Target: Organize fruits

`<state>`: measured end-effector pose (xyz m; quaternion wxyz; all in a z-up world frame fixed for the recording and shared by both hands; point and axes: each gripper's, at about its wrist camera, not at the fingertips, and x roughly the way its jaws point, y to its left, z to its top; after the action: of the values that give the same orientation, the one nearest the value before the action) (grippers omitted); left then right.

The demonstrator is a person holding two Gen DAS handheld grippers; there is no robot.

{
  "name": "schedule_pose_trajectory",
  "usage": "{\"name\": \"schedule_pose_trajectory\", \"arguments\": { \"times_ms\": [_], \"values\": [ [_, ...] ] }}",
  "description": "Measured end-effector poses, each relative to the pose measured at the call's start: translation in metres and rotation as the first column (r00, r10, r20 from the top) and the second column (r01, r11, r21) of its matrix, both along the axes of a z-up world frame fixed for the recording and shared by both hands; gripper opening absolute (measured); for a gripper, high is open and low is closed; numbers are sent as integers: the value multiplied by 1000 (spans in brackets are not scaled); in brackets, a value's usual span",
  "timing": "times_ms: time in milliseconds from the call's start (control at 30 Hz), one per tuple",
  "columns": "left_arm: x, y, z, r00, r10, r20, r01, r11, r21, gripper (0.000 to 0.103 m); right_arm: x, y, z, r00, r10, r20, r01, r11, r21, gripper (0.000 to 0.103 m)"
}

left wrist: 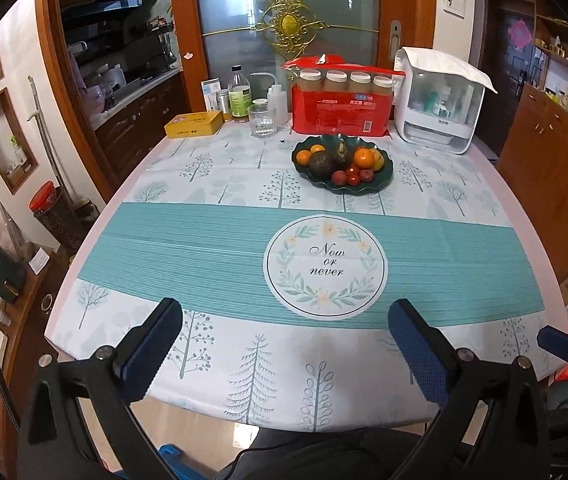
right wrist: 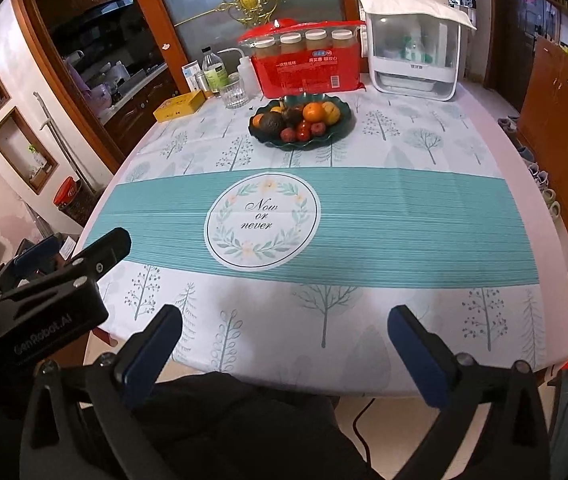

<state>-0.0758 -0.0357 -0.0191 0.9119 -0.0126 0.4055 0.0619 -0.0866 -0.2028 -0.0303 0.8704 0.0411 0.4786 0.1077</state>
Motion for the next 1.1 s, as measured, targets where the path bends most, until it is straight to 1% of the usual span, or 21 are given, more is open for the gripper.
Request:
{"name": "schedule_pose_trajectory", "arguments": {
  "times_ms": [667,1100],
  "values": [
    [12,-1,-4,1000,-29,-8,29,1000,-2,102,7,3,-4,999,-29,-26,29,1000,-4,103],
    [12,-2,-2,1000,-25,-9,25,1000,-2,102,17,1,-7,999,-27,-39,27,1000,-3,103]
  ]
}}
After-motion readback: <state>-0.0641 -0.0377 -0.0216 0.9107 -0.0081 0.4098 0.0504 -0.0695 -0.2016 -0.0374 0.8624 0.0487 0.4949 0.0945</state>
